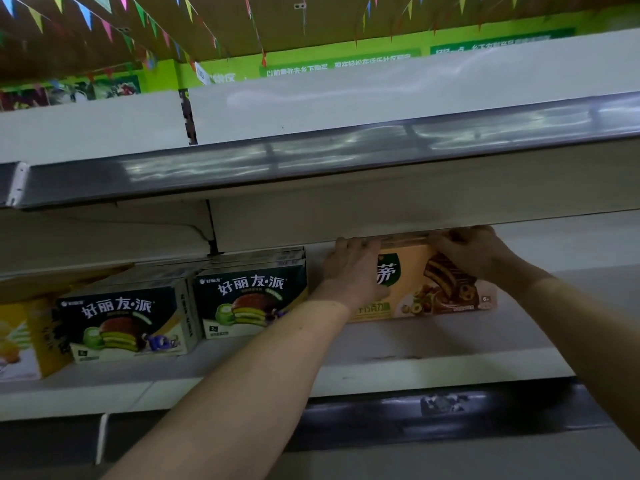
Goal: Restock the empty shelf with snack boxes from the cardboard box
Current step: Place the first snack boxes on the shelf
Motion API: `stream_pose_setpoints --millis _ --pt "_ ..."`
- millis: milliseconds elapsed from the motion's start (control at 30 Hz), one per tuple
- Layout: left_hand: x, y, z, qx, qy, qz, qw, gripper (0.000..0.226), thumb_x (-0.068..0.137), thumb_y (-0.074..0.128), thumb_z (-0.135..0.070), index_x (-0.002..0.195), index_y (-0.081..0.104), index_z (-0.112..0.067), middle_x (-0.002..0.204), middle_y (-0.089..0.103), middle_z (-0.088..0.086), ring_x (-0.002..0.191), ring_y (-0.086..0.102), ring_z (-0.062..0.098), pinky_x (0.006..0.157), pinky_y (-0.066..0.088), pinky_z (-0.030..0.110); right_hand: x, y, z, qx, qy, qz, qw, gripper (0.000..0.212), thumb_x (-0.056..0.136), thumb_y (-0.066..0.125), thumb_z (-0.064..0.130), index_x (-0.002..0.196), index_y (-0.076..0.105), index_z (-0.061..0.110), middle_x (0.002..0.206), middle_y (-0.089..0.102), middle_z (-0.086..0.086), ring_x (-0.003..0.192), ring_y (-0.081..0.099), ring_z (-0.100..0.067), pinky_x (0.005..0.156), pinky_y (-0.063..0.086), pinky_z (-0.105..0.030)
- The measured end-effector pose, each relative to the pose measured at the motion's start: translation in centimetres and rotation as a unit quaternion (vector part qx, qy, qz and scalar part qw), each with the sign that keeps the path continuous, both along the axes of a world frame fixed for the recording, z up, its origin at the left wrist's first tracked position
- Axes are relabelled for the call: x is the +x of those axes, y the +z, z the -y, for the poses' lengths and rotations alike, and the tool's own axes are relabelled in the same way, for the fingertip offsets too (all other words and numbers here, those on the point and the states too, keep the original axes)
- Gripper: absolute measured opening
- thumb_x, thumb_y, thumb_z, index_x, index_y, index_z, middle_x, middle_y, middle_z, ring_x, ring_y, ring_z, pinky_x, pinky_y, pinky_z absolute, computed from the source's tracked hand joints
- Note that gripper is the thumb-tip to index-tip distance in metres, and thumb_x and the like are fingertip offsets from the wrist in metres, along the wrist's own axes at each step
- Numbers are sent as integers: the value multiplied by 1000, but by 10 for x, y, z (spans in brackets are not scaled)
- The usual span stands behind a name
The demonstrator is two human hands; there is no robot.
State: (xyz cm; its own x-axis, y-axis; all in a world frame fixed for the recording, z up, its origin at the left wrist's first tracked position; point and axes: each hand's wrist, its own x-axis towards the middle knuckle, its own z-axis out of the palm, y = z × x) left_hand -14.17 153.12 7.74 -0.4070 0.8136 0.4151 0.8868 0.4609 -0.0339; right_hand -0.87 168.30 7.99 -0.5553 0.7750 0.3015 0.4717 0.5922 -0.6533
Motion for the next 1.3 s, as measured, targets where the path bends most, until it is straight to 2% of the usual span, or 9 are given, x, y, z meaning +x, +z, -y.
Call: stream_pose_setpoints --millis 200,333,500,700,833,933,1100,1200,1300 --pt "-5 2 1 -4 -2 21 1000 81 76 76 -42 141 35 -20 136 39 11 125 35 29 94 39 37 -5 -6 -2 -21 13 -59 998 93 53 45 90 120 61 27 131 49 -12 113 55 -33 98 48 -47" --pt "-4 6 0 -11 -12 48 999 83 75 79 -38 141 33 -21 135 45 9 124 39 29 92 40 36 3 3 1 -60 -12 -106 993 75 84 58 60 141 44 13 139 46 -19 119 52 -37 98 46 -44" --pt "-6 3 1 -4 -22 40 999 84 75 80 -38 142 33 -20 138 45 9 126 38 30 95 38 37 3 -2 -5 -101 -20 -134 986 52 92 56 45 129 52 8 105 59 -15 102 59 -36 95 48 -50" --pt "-19 1 15 -27 9 -2 1000 92 78 75 -43 150 22 -22 145 40 12 131 36 31 104 36 40 -11 -1 4 -140 7 -150 979 57 90 60 43 136 48 11 122 58 -19 106 59 -35 94 50 -47" --pt "-18 6 21 -71 53 -53 995 88 81 71 -45 149 22 -18 148 39 12 136 35 29 117 16 49 -18 1 11 -139 22 -151 978 55 89 62 41 133 50 10 118 60 -17 103 61 -34 92 52 -46" --pt "-14 8 22 -104 86 -74 988 89 83 68 -43 151 17 -15 152 34 13 141 28 30 117 1 59 -21 -1 15 -131 25 -156 979 55 88 62 43 131 52 11 115 61 -15 101 62 -33 92 52 -46" --pt "-19 11 28 -109 82 -20 990 92 84 67 -45 153 10 -19 153 30 14 142 26 32 116 0 60 -29 1 22 -56 -3 -99 993 48 93 53 43 126 54 8 110 59 -13 101 58 -32 91 50 -44" --pt "-15 10 29 -114 90 -18 989 96 82 70 -42 153 9 -19 153 29 15 143 23 32 116 1 62 -32 6 30 101 -56 1 993 43 97 39 43 122 56 11 112 58 -13 103 54 -33 90 47 -43" --pt "-13 9 28 -115 98 -21 988 97 80 73 -40 151 11 -19 151 30 17 143 23 34 114 1 65 -46 0 49 276 -24 48 960 51 94 25 51 120 59 24 117 57 -8 116 49 -31 98 41 -46"
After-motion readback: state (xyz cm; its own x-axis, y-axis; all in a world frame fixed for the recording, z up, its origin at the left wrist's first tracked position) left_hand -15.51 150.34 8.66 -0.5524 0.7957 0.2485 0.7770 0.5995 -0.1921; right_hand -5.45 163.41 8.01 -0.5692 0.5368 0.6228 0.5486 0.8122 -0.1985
